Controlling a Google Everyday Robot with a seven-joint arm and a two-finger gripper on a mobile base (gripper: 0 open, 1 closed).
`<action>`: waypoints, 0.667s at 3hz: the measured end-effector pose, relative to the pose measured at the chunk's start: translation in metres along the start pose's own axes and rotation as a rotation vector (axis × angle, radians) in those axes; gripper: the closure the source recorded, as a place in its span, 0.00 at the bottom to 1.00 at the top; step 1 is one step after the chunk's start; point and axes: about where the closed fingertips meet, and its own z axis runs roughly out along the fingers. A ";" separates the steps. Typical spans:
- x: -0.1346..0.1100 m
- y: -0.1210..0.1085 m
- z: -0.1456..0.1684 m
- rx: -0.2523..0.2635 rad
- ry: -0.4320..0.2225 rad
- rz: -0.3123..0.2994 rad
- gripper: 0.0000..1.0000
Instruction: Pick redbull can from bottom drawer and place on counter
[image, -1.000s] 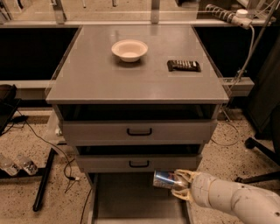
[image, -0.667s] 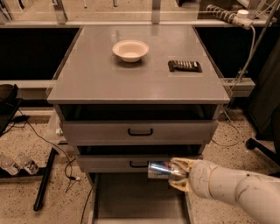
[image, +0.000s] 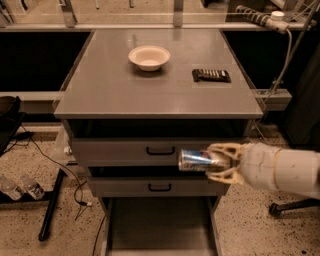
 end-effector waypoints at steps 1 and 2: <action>-0.001 -0.036 -0.029 0.026 -0.080 0.013 1.00; -0.001 -0.036 -0.029 0.026 -0.080 0.013 1.00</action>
Offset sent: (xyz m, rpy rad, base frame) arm 0.0099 -0.0177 0.0308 0.0649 -0.0202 0.0218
